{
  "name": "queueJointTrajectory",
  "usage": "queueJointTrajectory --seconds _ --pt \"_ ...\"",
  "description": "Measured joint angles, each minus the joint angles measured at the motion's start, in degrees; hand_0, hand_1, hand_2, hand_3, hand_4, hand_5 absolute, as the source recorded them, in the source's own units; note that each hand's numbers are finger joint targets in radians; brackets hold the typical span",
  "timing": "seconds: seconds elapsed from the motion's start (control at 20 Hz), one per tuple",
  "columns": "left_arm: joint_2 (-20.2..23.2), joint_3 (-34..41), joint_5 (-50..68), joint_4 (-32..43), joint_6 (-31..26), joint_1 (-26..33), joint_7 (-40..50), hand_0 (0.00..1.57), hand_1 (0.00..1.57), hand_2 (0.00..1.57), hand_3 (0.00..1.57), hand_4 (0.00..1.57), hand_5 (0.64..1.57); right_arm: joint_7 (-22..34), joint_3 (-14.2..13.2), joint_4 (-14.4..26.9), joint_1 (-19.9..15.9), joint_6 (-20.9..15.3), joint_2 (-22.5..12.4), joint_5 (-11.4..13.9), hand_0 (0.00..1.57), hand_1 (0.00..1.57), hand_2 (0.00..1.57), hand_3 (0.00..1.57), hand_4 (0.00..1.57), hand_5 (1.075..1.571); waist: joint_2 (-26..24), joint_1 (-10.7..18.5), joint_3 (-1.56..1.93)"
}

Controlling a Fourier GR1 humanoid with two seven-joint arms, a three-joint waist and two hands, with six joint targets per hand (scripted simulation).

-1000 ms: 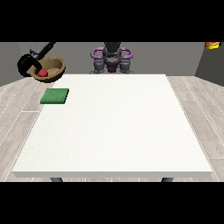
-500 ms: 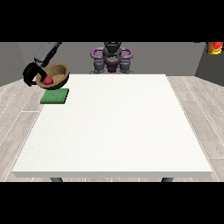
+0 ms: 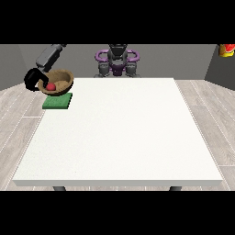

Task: Pick the cup and pour the ball into the bowl, then pick the bowl and place it on the pad

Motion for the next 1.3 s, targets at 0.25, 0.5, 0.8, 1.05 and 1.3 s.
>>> queueJointTrajectory --seconds 0.25,0.5,0.8,1.05,1.3 --pt "0.54 -0.25 1.07 -0.13 -0.22 -0.08 0.95 0.0 0.0 0.0 0.0 1.19 1.561 -0.33 -0.94 1.71 -0.64 -2.4 -2.48 0.78 1.51 1.51 1.41 0.82 0.0 1.552 -0.08 0.29 0.01" --pt "2.29 0.65 0.93 2.48 -1.5 0.9 -2.41 0.0 0.0 0.0 0.0 1.19 1.565 -1.46 -2.16 1.51 -1.49 -3.91 -1.88 -0.23 1.46 1.46 1.4 0.76 0.0 1.532 1.04 0.25 -0.03" --pt "2.32 -0.19 0.77 2.36 -0.51 0.13 -3.06 0.0 0.0 0.0 0.0 1.19 1.567 -3.63 -2.04 1.76 -3.98 -7.69 0.81 0.01 1.15 1.15 1.32 1.0 0.19 1.532 2.22 1.06 -0.02" --pt "3.41 0.13 1.74 2.19 -1.73 0.1 -3.73 0.0 0.0 0.0 0.0 1.21 1.568 -4.26 -0.91 3.25 -4.68 -6.15 -0.89 1.39 0.0 0.0 0.0 0.0 0.0 1.435 4.1 2.59 -0.01" --pt "1.49 -1.38 2.16 -1.0 0.22 0.02 -2.07 0.0 0.0 0.0 0.0 1.19 1.569 -4.17 1.38 5.3 -5.43 -4.55 -0.82 3.53 0.0 0.0 0.0 0.0 0.0 1.395 3.08 3.07 0.02"
